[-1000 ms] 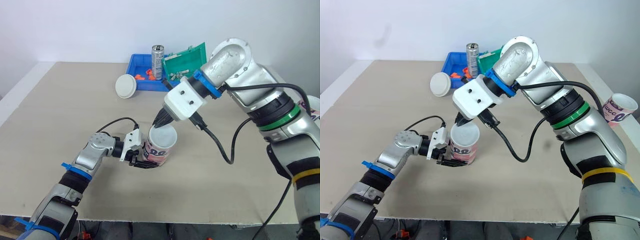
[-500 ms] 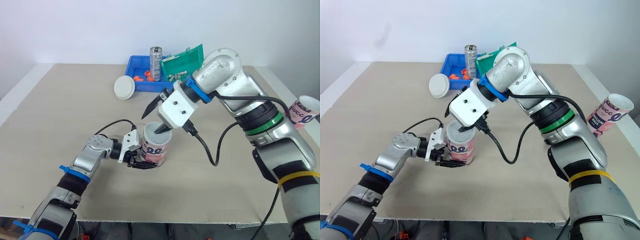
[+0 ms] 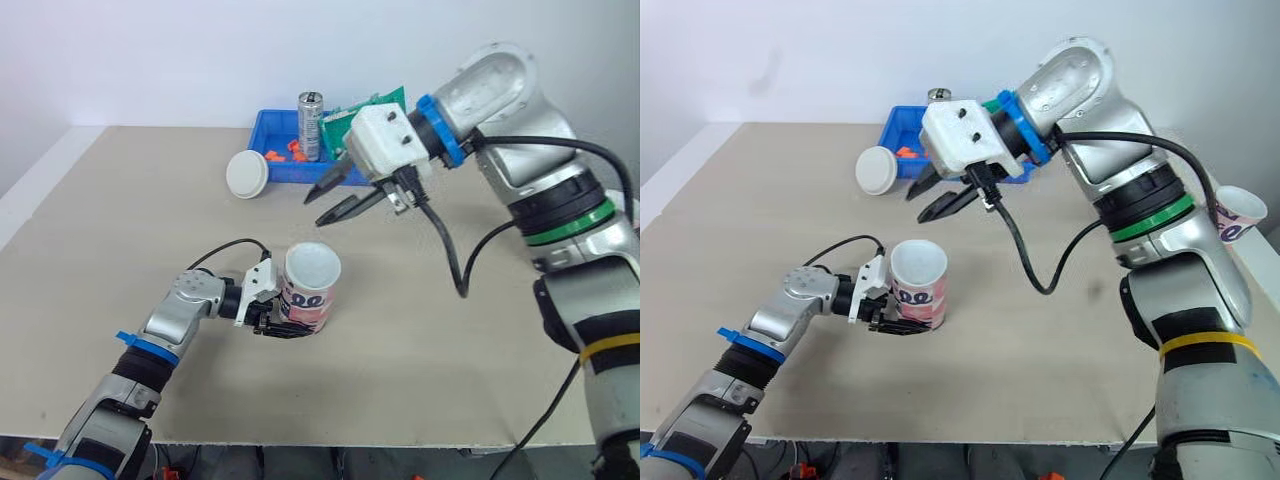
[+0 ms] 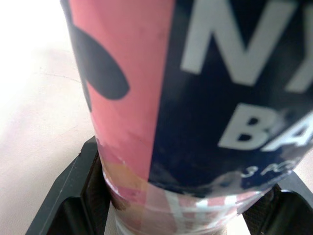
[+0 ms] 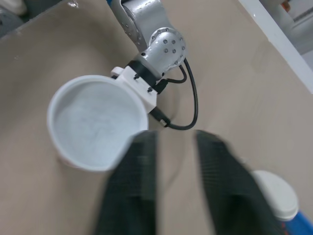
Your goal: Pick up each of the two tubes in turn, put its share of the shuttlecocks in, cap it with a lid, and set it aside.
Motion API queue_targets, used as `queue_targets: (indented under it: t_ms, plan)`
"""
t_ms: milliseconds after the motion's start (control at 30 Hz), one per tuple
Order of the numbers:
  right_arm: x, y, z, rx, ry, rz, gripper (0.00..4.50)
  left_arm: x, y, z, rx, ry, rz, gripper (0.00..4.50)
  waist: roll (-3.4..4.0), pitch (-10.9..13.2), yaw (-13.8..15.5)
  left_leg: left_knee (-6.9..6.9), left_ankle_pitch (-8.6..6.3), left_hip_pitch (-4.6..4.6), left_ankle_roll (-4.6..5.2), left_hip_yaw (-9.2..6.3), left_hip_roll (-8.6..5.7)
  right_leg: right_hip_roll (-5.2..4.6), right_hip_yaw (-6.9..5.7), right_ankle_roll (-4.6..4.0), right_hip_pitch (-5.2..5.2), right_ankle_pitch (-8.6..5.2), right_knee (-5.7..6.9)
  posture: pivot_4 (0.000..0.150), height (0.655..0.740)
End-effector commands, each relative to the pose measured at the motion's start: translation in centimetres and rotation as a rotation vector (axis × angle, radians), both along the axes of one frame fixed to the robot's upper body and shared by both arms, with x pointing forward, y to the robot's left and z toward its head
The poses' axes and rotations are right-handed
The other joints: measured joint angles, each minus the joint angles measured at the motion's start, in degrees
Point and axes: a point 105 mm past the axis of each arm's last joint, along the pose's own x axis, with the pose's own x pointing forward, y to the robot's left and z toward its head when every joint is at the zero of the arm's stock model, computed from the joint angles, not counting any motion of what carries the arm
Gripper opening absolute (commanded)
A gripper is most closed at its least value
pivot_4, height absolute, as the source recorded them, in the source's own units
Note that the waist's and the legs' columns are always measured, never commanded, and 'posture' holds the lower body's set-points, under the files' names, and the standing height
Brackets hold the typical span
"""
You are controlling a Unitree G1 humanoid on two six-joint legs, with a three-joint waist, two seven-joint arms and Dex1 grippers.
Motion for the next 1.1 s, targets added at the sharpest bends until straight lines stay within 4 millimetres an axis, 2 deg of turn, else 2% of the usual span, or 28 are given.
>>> queue_targets:
  t_ms: [33, 200, 433, 567, 667, 800, 900, 1000, 1100]
  plan:
    - [-1.6, 0.1, 0.3, -0.021, 0.021, 0.076, 0.10, 0.1, 2.3, -3.4, 0.141, 0.080, 0.092, 2.95, 0.01, 0.00, -0.01, -0.01, 0.00, 0.00, 0.00, 0.00, 0.00, 0.00, 0.00, 0.00, -0.01, 0.00, 0.00, 0.150, 0.7038]
    - [-2.0, 0.6, -1.0, -0.048, 0.055, 0.101, 0.10, 0.2, 2.3, -3.3, 0.142, 0.077, 0.090, 2.95, 0.00, 0.00, -0.02, 0.00, 0.00, 0.01, 0.00, 0.00, 0.00, -0.01, 0.00, 0.00, 0.00, 0.00, 0.00, 0.150, 0.7038]
    - [-2.3, 2.7, -4.9, -0.137, 0.076, 0.143, 0.10, 0.2, 2.4, -3.2, 0.146, 0.079, 0.090, 2.95, 0.00, 0.00, -0.05, 0.00, 0.01, 0.00, 0.01, -0.05, 0.02, 0.04, -0.05, -0.01, -0.01, 0.01, 0.02, 0.150, 0.7038]
    - [-0.9, 3.0, -8.8, -0.308, -0.018, 0.144, 0.10, 0.3, 2.5, -3.1, 0.144, 0.077, 0.094, 2.95, -0.05, -0.06, -0.12, 0.00, 0.01, 0.05, 0.00, -0.03, 0.03, 0.04, -0.05, 0.00, 0.04, 0.01, 0.01, 0.150, 0.7038]
    - [-0.4, 3.1, -9.7, -0.345, -0.046, 0.149, 0.10, 0.3, 2.5, -3.0, 0.142, 0.078, 0.097, 2.95, -0.10, -0.12, -0.28, -0.02, 0.01, 0.19, 0.00, -0.05, 0.08, 0.10, -0.06, -0.05, 0.08, 0.03, 0.02, 0.150, 0.7038]
    - [0.4, 2.8, -10.9, -0.418, -0.121, 0.163, 0.10, 0.2, 2.6, -3.0, 0.141, 0.079, 0.101, 2.95, -0.46, -0.49, -0.49, -0.18, -0.11, 0.93, -0.18, -0.09, 0.12, 0.07, -0.06, -0.11, 0.24, 0.02, 0.01, 0.150, 0.7038]
    - [0.2, 3.1, -10.5, -0.381, -0.107, 0.175, 0.10, 0.3, 2.6, -2.9, 0.135, 0.076, 0.110, 2.95, -0.68, -0.77, -0.50, -0.20, -0.18, 1.17, -0.30, -0.23, 0.13, -0.02, -0.17, -0.17, 0.22, 0.00, 0.01, 0.150, 0.7038]
    - [-0.6, 4.1, -7.8, -0.231, -0.027, 0.172, 0.10, 0.2, 2.6, -2.9, 0.130, 0.075, 0.114, 2.95, -0.70, -0.77, -0.50, -0.21, -0.22, 1.26, -0.37, -0.23, 0.14, -0.27, -0.33, -0.24, 0.16, -0.01, -0.05, 0.150, 0.7038]
    - [-1.1, 4.0, -4.9, -0.096, 0.048, 0.160, 0.10, 0.2, 2.5, -3.0, 0.127, 0.074, 0.115, 2.95, -0.67, -0.72, -0.50, -0.21, -0.22, 1.19, -0.37, -0.07, 0.13, -0.71, -0.69, -0.37, 0.09, 0.07, -0.06, 0.150, 0.7038]
